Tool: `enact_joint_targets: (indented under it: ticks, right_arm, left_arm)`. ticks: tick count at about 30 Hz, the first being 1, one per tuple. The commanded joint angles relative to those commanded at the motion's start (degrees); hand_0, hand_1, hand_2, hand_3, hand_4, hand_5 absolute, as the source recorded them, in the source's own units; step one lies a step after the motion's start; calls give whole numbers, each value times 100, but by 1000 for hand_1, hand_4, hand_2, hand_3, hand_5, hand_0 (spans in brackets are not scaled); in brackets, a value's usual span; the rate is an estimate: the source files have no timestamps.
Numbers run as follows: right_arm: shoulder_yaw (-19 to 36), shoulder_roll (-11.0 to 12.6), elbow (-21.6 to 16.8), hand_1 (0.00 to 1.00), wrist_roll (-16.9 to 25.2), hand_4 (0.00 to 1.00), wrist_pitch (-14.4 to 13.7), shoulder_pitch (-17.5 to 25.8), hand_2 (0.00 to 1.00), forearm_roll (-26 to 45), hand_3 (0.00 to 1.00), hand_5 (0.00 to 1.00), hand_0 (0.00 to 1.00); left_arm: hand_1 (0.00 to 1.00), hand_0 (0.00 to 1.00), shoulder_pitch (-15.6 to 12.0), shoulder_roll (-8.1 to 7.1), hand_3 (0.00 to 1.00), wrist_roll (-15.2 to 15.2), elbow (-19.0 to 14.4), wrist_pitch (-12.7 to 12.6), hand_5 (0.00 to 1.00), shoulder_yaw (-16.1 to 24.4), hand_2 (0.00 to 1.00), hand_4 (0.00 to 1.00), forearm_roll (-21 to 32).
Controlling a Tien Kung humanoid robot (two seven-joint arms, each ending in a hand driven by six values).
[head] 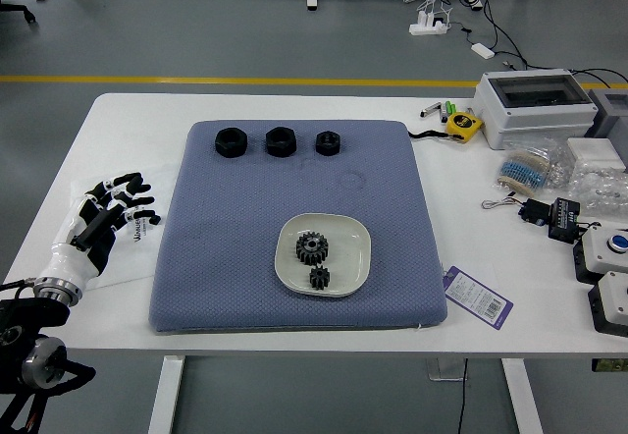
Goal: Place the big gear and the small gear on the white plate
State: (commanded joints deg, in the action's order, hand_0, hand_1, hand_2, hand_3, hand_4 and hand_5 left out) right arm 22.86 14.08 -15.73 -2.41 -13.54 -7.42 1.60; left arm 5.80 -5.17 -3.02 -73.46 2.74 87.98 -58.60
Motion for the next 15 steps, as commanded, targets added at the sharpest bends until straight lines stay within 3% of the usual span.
enact_joint_targets:
  ticks: [15]
  right_arm:
    - [-31,10,2,646,17,841,10,-35,732,56,582,677,650]
  left_arm:
    - [551,469,26,11,616,5,0,1,424,43,593,929,-66]
